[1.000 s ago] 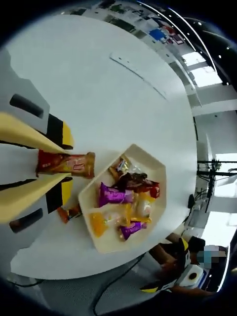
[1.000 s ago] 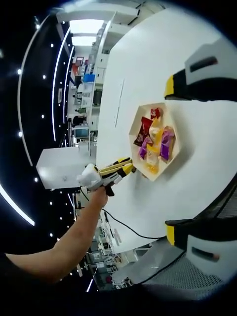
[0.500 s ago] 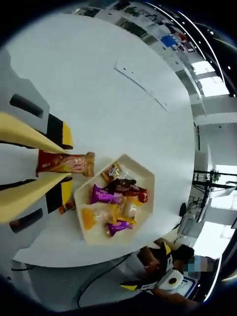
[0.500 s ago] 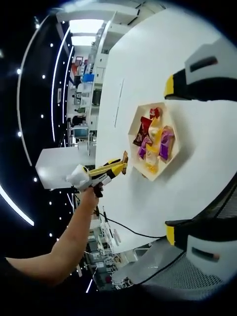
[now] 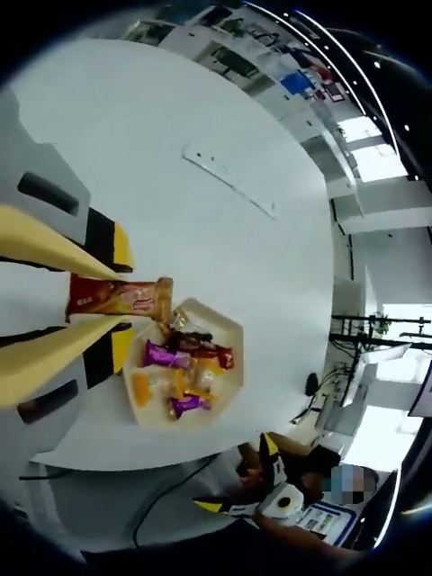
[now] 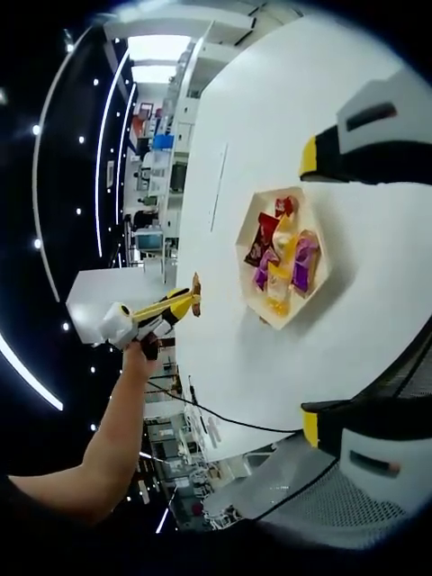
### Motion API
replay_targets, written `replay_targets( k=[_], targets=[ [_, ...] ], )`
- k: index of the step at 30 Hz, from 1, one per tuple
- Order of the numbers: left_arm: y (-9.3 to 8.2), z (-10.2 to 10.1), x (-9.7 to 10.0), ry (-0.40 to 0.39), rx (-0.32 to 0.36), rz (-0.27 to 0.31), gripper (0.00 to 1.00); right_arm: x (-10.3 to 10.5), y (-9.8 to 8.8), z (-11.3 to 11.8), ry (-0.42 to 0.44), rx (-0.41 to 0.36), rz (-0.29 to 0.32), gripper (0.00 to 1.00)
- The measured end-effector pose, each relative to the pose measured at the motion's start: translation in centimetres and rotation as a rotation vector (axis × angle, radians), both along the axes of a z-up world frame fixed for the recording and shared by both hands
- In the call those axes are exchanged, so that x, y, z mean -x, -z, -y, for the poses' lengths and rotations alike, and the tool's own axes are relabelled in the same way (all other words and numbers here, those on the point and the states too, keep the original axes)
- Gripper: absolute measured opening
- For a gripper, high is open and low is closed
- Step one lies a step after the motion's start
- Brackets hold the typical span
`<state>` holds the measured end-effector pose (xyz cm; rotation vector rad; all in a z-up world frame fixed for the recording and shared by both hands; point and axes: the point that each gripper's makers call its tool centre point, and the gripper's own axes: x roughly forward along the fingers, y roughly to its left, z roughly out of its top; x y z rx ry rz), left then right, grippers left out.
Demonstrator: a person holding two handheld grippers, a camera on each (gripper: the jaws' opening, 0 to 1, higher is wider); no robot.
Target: Place the target food into the container with the food tongs after gripping and lifting it, then release it inside without dropping or visibly crushing the food.
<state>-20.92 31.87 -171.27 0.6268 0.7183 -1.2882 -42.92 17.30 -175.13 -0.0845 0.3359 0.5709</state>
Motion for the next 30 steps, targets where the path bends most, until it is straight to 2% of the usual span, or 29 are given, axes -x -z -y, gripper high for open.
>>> replay_targets(
  k=[8,17,30],
  targets=[
    [-2.5,0.3,0.3,0.021,-0.009,0.028,0.18,-0.1,-0.1,0.1,0.005,0.001,0.007,0.99],
    [-3.8,1.2,1.0,0.036,-0.013,0.044,0.18,-0.1,-0.3,0.2,0.011,-0.004,0.016,0.99],
    [-4.8,5.6,3.4,0.098,0.002,0.046,0.18,-0.1,-0.6,0.4,0.02,-0.011,0.032,0.99]
  ],
)
